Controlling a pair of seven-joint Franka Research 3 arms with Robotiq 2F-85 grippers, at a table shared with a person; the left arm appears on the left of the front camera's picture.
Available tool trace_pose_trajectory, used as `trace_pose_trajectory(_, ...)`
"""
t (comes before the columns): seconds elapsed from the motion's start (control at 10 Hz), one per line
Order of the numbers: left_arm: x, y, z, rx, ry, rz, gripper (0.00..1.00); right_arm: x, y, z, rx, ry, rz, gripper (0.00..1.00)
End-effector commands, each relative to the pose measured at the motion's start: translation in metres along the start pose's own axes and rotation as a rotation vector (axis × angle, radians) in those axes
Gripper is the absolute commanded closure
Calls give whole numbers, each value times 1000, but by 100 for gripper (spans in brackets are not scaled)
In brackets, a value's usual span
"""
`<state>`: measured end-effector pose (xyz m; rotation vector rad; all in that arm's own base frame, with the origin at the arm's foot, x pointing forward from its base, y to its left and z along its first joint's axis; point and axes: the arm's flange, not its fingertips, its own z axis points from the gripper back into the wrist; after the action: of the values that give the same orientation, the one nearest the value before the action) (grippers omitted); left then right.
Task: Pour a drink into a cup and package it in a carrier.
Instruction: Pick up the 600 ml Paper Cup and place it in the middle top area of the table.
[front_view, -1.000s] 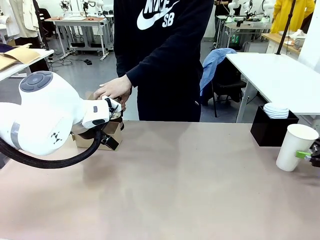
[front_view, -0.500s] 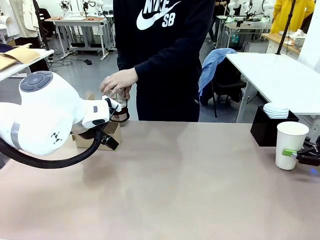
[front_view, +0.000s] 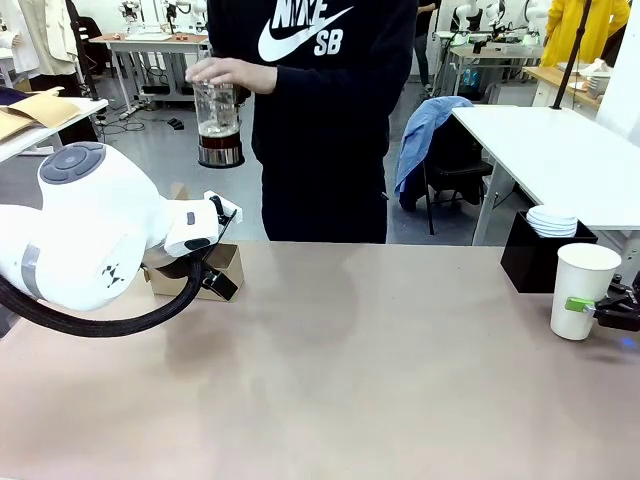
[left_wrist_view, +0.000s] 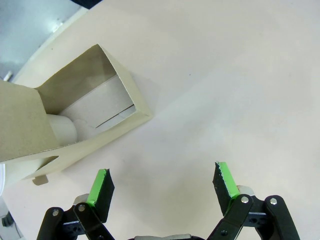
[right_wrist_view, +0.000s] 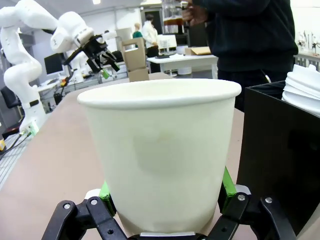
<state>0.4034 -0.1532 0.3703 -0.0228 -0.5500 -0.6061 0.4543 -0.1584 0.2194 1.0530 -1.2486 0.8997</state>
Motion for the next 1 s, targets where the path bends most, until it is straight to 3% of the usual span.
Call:
trace_pose_trajectory(0.0, 0, 1, 0, -1, -1, 2, 0, 32, 24, -13, -50, -7, 21, 9)
trace_pose_trajectory(0.4, 0, 1, 0, -1, -1, 2, 0, 128, 67, -81, -165, -23, 35, 9)
trace_pose_trajectory(0.7, 0, 1, 0, -1, -1, 2, 0, 154, 56, -144, -125, -31, 24, 9)
trace_pose_trajectory(0.9, 0, 1, 0, -1, -1, 2, 0, 161, 41, -207, -118, -52, 19, 9)
